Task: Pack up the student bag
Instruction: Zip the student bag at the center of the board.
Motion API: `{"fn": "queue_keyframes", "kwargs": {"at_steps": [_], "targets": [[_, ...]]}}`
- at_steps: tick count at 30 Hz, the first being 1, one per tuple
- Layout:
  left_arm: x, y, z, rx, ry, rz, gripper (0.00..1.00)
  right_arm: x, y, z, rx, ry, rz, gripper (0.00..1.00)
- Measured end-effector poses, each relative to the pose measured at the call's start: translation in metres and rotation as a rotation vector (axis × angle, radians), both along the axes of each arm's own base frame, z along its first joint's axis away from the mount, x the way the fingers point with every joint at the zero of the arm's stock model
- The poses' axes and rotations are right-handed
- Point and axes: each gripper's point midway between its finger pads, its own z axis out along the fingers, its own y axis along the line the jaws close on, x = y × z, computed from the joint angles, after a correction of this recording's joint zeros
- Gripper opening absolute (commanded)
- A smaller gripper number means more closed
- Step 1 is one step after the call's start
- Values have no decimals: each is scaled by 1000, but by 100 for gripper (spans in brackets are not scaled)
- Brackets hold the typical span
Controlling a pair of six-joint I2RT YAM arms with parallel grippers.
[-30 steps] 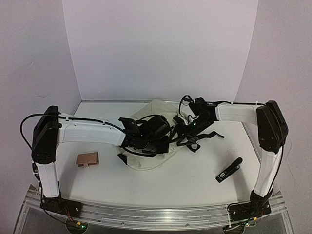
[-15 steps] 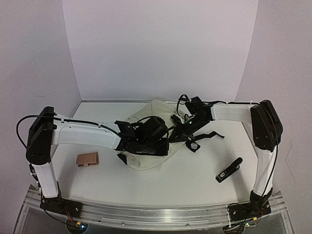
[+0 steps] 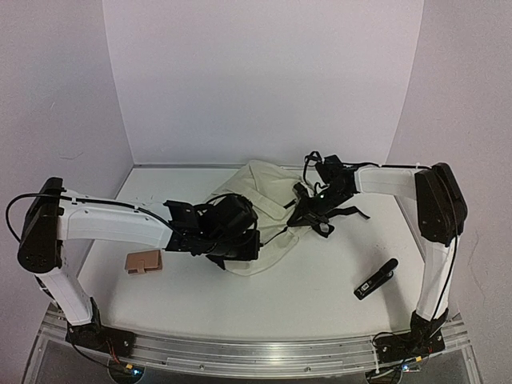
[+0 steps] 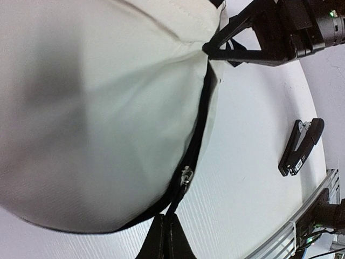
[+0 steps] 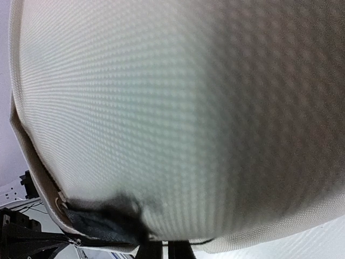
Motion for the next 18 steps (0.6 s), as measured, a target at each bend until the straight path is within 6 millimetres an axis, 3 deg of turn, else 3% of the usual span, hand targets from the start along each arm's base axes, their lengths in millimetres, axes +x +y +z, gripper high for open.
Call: {"fn": "queue_keyframes", "kwargs": {"at_steps": [8,14,18], "targets": [[-4,13,-4,10,6,22,0,37,-25,20,-53,-95,-61,2],[2,4,-1,4,-16,10,0,43,-30,28,-48,-118,-57,58],[8,-12,2,-8,-35,-12,0,27,-37,37,-22,-134,-20,68]]}}
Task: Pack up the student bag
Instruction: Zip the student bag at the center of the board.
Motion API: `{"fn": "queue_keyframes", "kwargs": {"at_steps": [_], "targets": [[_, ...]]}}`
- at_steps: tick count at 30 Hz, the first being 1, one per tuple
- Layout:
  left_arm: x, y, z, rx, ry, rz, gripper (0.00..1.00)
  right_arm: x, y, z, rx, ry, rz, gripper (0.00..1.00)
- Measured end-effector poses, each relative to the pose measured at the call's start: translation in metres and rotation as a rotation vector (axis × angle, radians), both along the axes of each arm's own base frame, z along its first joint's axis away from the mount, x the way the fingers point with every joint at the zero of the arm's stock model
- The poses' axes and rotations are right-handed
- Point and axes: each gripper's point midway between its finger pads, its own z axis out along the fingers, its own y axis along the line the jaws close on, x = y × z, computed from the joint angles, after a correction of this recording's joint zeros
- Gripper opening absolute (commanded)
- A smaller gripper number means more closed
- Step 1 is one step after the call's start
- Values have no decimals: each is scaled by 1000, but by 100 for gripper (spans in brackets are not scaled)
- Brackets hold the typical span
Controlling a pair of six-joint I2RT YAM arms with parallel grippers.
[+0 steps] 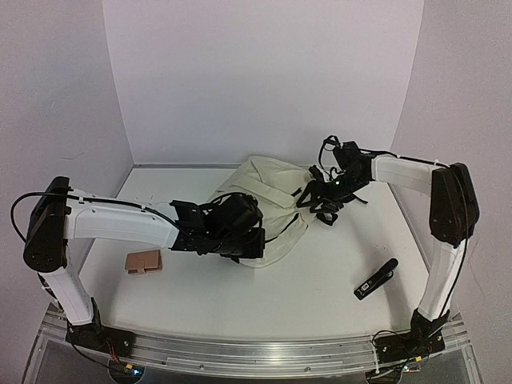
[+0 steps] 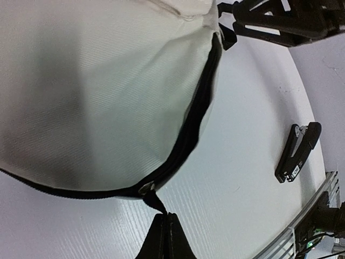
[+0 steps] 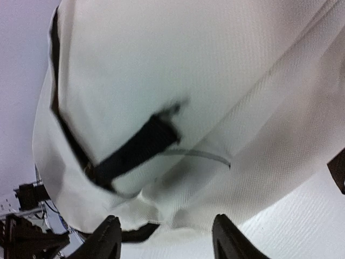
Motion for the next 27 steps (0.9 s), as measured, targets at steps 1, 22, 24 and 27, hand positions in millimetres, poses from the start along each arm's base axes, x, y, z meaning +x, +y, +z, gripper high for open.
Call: {"fn": "queue_keyframes", "kwargs": {"at_steps": [1,22,24,27], "targets": [[1,-4,1,-10,-2,-5,0,-8,-3,6,5,-16,18,69],[6,-17,8,-113,22,-42,0,-129,70,-9,32,115,305,81],[6,-18,9,-117,22,-44,0,-127,70,-18,14,134,289,82],[5,-18,8,-120,24,-48,0,-119,72,-25,-7,139,266,83]]}}
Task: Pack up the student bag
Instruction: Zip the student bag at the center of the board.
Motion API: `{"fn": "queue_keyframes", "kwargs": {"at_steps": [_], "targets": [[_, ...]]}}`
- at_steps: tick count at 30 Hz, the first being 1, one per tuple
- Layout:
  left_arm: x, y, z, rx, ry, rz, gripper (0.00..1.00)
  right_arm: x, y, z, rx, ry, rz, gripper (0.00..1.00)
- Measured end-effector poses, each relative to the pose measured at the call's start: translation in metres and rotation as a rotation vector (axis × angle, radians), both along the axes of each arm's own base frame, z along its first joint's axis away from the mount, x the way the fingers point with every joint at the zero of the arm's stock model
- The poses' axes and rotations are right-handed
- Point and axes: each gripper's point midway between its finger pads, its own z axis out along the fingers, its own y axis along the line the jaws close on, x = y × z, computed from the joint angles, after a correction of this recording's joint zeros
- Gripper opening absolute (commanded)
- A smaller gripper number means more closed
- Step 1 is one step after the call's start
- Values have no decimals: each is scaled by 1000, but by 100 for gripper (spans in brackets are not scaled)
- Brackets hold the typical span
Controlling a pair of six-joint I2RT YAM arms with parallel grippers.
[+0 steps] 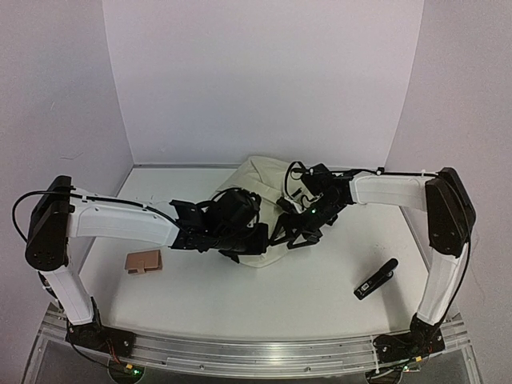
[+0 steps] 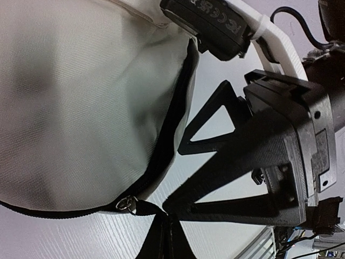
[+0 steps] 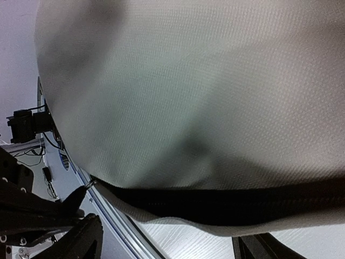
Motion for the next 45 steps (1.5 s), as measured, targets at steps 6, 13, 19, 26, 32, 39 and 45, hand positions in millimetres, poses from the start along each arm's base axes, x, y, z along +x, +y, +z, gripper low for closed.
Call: {"fn": "queue_keyframes", "kwargs": {"at_steps": [6,13,19,26,32,39,45], "targets": [[-1,-1,-1,-9,0,-4,0,9,4,4,5,-10,-32,83],[-4,-1,-6,-16,8,-17,0,18,7,6,13,1,-89,76],[-5,-3,-4,-25,8,-24,0,26,6,2,4,15,-148,25],[-4,2,-5,-16,3,-12,0,39,-9,-9,-35,8,-208,0],[1,18,-15,27,2,33,0,36,-20,-6,-29,-10,-205,0],[8,35,-7,-1,4,78,0,32,-32,3,-19,-78,-158,0],[5,46,-7,11,-2,72,0,41,-66,-5,-81,-103,-173,0]]}}
